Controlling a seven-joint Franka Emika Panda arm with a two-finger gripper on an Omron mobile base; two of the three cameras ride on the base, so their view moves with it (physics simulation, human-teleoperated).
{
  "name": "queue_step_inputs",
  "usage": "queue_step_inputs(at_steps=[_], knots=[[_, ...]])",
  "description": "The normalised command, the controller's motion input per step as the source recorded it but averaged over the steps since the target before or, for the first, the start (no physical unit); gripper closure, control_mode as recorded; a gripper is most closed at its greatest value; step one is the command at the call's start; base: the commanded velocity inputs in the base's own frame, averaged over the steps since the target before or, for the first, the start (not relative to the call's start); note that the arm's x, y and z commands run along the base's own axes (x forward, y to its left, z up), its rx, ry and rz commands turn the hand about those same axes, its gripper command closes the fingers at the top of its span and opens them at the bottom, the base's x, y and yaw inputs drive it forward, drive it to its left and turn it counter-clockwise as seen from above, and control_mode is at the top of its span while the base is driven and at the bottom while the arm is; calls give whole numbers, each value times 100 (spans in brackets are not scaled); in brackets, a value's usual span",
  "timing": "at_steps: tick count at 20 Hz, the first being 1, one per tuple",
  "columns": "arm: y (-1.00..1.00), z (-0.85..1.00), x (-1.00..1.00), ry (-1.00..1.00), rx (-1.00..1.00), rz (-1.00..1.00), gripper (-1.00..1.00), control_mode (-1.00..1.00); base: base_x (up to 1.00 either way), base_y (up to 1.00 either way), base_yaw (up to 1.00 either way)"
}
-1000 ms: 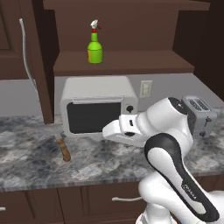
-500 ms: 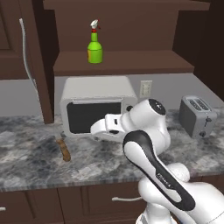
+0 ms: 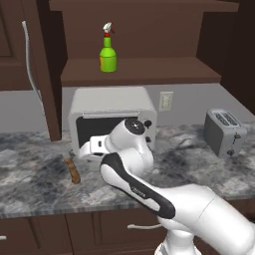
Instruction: Move the cutting board and knife to the sink. Then move spray from the cabinet to the counter.
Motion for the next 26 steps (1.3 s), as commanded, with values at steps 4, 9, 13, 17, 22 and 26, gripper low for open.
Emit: queue_step_inputs(at_steps=[4, 9, 13, 17, 22, 26], knots=[[33, -30, 22, 17, -20, 0, -100, -100, 0, 0, 0], [18, -18, 10, 14, -11, 0, -100, -100, 0, 0, 0], [9, -43, 9, 9, -9, 0, -100, -100, 0, 0, 0], [0, -41, 10, 0, -2, 0, -100, -100, 0, 0, 0], [0, -15, 17, 0, 0, 0, -100, -100, 0, 0, 0], [7, -28, 39, 0, 0, 0, -100, -100, 0, 0, 0]])
